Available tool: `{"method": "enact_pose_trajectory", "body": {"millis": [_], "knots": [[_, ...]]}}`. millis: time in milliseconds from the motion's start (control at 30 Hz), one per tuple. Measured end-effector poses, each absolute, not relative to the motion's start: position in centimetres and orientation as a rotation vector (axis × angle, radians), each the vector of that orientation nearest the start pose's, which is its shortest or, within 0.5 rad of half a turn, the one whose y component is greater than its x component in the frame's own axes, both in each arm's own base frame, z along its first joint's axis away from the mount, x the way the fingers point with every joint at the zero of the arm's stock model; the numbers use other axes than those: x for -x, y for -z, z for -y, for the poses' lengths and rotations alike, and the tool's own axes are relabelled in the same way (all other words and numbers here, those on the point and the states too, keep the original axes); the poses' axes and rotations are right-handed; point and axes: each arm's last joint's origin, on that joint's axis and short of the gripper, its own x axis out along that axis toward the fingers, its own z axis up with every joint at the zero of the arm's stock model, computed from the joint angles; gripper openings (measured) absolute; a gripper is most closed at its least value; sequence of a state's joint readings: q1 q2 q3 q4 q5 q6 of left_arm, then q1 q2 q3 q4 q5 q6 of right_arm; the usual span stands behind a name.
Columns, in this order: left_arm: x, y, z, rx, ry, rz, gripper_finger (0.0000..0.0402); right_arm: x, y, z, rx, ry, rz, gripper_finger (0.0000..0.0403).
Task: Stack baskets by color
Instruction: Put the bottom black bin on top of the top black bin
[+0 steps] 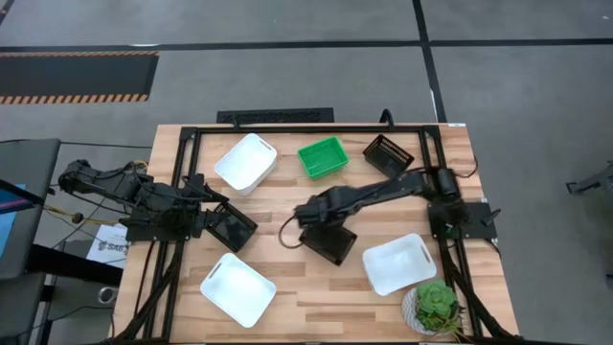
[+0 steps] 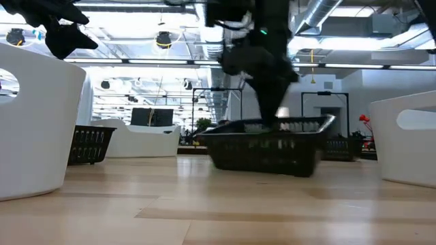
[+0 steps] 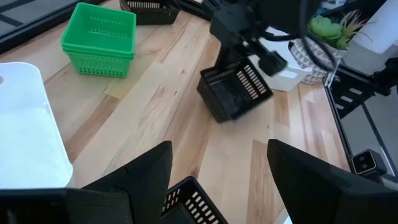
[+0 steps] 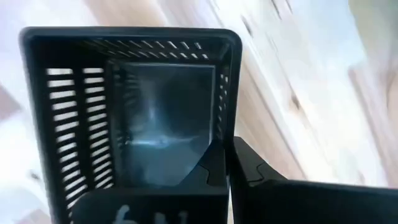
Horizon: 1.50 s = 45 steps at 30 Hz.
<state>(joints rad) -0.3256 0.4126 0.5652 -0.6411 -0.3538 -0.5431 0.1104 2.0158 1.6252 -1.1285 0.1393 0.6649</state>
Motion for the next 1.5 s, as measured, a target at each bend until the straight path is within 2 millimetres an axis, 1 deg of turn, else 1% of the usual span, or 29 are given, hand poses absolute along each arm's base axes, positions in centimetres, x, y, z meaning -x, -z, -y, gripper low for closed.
{"method": "enact_pose_trajectory", "body": {"millis": [167, 300, 433, 500, 667, 867, 967, 1033, 1233, 1333, 1433, 1500], "knots": [[-9.3, -26.1, 2.1, 0.371, -0.151, -0.438, 0.0254, -34.8, -19.5, -2.3, -0.473, 0.505, -1.357, 0.0001], [-9.3, -26.2, 2.1, 0.371, -0.157, -0.433, 0.0254, -32.0, -18.4, -0.2, -0.539, 0.531, -1.328, 0.0001], [-9.3, -26.2, 2.0, 0.377, -0.189, -0.42, 0.0254, -30.1, -17.4, 2.4, -0.58, 0.574, -1.32, 0.0001], [-9.3, -26.2, 1.9, 0.38, -0.201, -0.415, 0.0254, -29.5, -17.3, 3.6, -0.589, 0.588, -1.313, 0.0001], [-9.3, -26.2, 1.9, 0.396, -0.205, -0.414, 0.0254, -28.9, -17.6, 6.2, -0.605, 0.62, -1.292, 0.0009], [-9.3, -26.2, 1.9, 0.404, -0.207, -0.414, 0.0254, -28.5, -18.2, 7.9, -0.628, 0.65, -1.252, 0.002], [-9.3, -26.2, 1.9, 0.405, -0.207, -0.414, 0.0254, -28.4, -18.1, 8.2, -0.639, 0.664, -1.251, 0.0029], [-9.3, -26.2, 1.9, 0.405, -0.208, -0.417, 0.0254, -28.4, -18.1, 8.3, -0.638, 0.669, -1.251, 0.0047], [-9.3, -26.2, 1.9, 0.406, -0.208, -0.416, 0.0254, -28.4, -18.1, 8.2, -0.63, 0.666, -1.254, 0.0129], [-9.3, -26.2, 1.9, 0.407, -0.207, -0.416, 0.0254, -28.4, -18.1, 8.0, -0.625, 0.66, -1.255, 0.0161], [-9.3, -26.2, 1.9, 0.407, -0.207, -0.416, 0.0254, -28.5, -17.8, 7.6, -0.615, 0.652, -1.275, 0.0171], [-9.3, -26.2, 1.9, 0.407, -0.207, -0.416, 0.0254, -28.3, -17.8, 7.5, -0.612, 0.653, -1.296, 0.016]]}}
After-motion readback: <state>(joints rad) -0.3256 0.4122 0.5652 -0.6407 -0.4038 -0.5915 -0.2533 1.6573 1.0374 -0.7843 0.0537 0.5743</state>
